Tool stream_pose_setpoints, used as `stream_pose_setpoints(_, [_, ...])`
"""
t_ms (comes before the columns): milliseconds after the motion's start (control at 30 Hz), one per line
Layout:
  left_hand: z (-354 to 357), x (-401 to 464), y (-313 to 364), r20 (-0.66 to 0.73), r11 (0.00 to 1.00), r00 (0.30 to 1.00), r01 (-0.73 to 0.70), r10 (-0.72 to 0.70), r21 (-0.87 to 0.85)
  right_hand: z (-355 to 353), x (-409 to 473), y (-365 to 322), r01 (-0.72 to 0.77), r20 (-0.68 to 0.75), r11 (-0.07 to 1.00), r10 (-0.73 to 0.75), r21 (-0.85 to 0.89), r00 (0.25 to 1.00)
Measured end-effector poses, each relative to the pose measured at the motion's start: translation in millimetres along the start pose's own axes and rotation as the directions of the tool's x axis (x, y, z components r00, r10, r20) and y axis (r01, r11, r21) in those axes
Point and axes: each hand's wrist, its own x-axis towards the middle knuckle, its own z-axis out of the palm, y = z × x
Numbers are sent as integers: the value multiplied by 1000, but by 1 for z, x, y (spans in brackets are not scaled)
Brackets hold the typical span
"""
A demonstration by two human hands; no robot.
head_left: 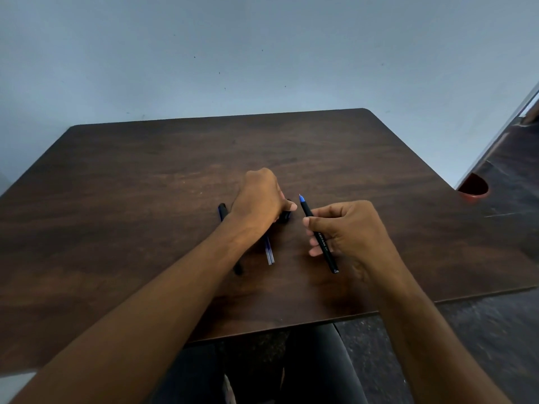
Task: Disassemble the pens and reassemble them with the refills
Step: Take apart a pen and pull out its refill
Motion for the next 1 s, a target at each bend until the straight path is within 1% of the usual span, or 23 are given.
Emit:
stream_pose_setpoints(33, [-2, -1, -3, -30, 1000, 999, -17, 16, -12, 1, 0, 1, 0, 3, 1000, 0, 0, 1000])
stream_pose_setpoints(100, [-5, -8, -14, -162, 987, 982, -112, 93, -113, 4, 1, 2, 5, 10, 1000, -5, 5, 1000])
stream_pose_setpoints(133, [-7, -14, -21, -217, 964, 969, -164, 117, -210, 6, 1, 3, 12, 15, 1000, -12, 9, 1000])
stream_pose_setpoints(167, [-9, -19, -27, -233, 922, 965, -197, 122, -334, 7, 1, 3, 19, 22, 1000, -19, 16, 1000])
stream_pose_setpoints(200, [-11, -24, -33, -212, 868, 970, -203, 116, -453, 9, 0, 3, 26, 32, 999, -27, 29, 999])
stream_pose_setpoints(267, [-14, -35, -41, -113, 757, 988, -154, 106, -635, 14, -1, 2, 38, 62, 997, -42, 63, 997])
stream_pose_setpoints(300, [-15, -40, -45, -52, 704, 994, -104, 94, -703, 17, -2, 1, 43, 85, 996, -49, 80, 995])
stream_pose_setpoints(367, [-16, -48, -51, 51, 617, 995, -14, 87, -787, 23, -3, 0, 52, 133, 991, -68, 122, 989])
stream_pose_setpoints(433, [-17, -53, -56, 93, 555, 991, 22, 100, -832, 29, -4, -1, 58, 168, 986, -85, 157, 982])
stream_pose_setpoints(533, [-20, -55, -60, 94, 475, 990, 33, 105, -879, 33, -5, -4, 30, 231, 980, -76, 198, 970])
stream_pose_setpoints(600, [-22, -55, -61, 65, 459, 993, 14, 96, -888, 35, -5, -5, 6, 274, 973, -70, 229, 959])
stream_pose_setpoints(700, [-22, -54, -61, 16, 457, 998, -13, 59, -890, 38, -4, -4, 35, 268, 970, -101, 240, 958])
stream_pose_setpoints(800, [-21, -54, -60, -2, 441, 999, -19, 38, -897, 40, -4, -3, 95, 228, 978, -136, 185, 964])
stream_pose_setpoints(900, [-20, -55, -59, -21, 451, 1000, -19, 1, -892, 43, -3, -1, 148, 180, 981, -170, 128, 969])
stream_pose_setpoints(933, [-19, -56, -58, -31, 457, 999, -19, -20, -889, 44, -3, 0, 176, 153, 981, -188, 87, 970])
stream_pose_setpoints(1000, [-18, -58, -56, -67, 474, 996, -28, -66, -880, 48, -3, 1, 250, 89, 967, -245, -48, 965])
